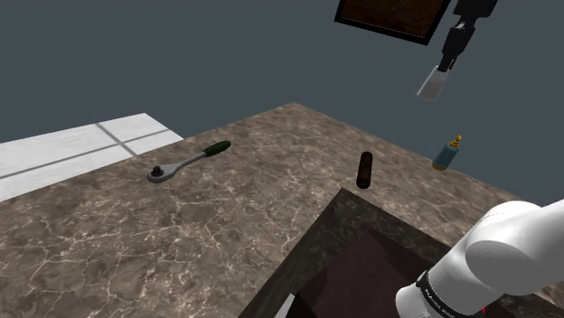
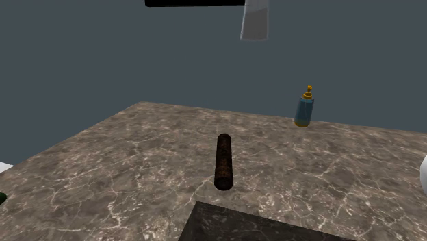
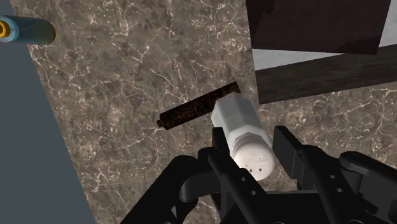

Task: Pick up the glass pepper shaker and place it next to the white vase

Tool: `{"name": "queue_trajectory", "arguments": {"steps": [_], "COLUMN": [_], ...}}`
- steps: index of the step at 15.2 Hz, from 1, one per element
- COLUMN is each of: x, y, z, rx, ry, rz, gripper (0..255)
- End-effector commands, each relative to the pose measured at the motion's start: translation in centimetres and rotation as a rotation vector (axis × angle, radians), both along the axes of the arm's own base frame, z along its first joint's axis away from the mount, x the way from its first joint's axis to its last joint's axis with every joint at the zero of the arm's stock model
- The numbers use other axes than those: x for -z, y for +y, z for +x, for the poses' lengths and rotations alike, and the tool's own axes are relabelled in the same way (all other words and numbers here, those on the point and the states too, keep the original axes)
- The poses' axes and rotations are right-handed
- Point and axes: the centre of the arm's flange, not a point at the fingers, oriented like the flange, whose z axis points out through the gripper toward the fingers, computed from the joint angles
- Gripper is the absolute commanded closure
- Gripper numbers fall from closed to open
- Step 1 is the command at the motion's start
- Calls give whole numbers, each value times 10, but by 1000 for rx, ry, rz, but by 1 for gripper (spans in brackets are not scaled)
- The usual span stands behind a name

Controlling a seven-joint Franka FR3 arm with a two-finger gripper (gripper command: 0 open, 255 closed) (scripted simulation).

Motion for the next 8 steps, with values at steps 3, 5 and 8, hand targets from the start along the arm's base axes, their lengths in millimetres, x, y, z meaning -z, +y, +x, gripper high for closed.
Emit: {"name": "queue_trajectory", "arguments": {"steps": [3,5,8], "x": [2,2,2], "y": [-11,-16,-24], "z": [-51,-77,-116], "rx": [-1,-1,-1], "ry": [1,1,1], "rz": [0,0,0], "gripper": [255,255,255]}}
